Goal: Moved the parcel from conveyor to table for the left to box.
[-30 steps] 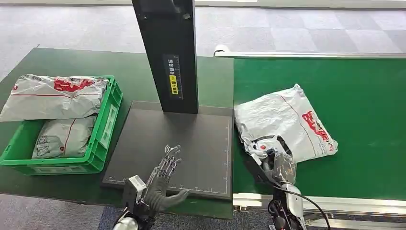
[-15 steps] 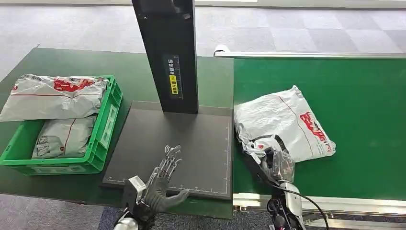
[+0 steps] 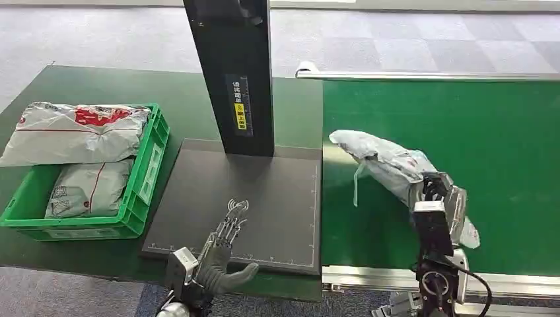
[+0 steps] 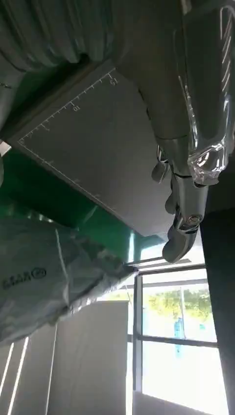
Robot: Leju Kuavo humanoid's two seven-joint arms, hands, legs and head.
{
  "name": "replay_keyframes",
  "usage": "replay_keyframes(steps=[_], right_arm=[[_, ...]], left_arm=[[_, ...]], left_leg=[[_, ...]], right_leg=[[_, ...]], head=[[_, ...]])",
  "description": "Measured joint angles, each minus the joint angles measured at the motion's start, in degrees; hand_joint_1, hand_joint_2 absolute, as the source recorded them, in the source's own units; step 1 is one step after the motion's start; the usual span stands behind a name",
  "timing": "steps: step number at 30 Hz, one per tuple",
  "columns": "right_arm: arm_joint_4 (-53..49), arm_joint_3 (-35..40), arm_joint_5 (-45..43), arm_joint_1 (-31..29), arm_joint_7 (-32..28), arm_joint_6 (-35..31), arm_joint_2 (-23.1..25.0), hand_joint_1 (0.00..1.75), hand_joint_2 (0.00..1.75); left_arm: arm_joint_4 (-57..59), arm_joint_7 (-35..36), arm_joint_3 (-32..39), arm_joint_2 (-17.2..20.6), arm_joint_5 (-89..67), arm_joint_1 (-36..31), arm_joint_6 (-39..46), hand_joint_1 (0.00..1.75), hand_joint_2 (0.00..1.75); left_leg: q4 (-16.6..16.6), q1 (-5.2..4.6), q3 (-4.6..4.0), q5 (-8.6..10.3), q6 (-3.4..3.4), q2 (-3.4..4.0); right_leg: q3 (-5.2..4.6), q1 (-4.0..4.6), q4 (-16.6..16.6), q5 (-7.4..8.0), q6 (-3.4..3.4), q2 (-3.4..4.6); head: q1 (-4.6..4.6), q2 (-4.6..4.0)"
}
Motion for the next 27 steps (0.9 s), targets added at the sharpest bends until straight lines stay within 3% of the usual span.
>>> replay_keyframes(steps=[7,14,21,27], right_arm=[[-1.76,6.95,-0.61,-12.26,2.58,5.64,-2.38,1.75,1.75],[7.53,19.79,-1.44,-25.51,4.92,8.22,-0.37,1.75,1.75],[18.44,28.82,-5.08,-31.51,4.66,10.86,4.81,1.75,1.75],[22.98,32.70,-7.45,-32.24,4.09,12.48,7.87,1.75,1.75]], left_arm=[[1.49,-0.81,0.59,0.00,0.70,-2.36,1.92,0.00,1.75],[2.29,-1.03,3.00,0.00,1.01,-4.22,3.50,0.00,1.75],[1.81,-1.64,7.34,0.31,-0.48,-3.77,10.20,0.00,1.75],[-0.18,-1.46,11.59,1.31,-1.40,-2.80,11.34,0.00,1.75]], left_leg=[[-0.01,0.02,0.01,0.24,-0.03,0.15],[-0.01,0.09,0.02,0.33,-0.12,0.14],[-0.02,0.11,-0.06,0.33,-0.12,0.12],[-0.02,0.11,-0.09,0.33,-0.12,0.09]], right_leg=[[-0.05,0.03,0.05,0.20,-0.08,0.15],[-0.06,0.10,0.13,0.22,-0.11,0.13],[-0.12,0.11,0.14,0.21,-0.11,0.10],[-0.14,0.12,0.14,0.20,-0.13,0.08]], head=[[-0.04,0.00],[-0.02,0.00],[-0.04,0.00],[0.00,0.00]])
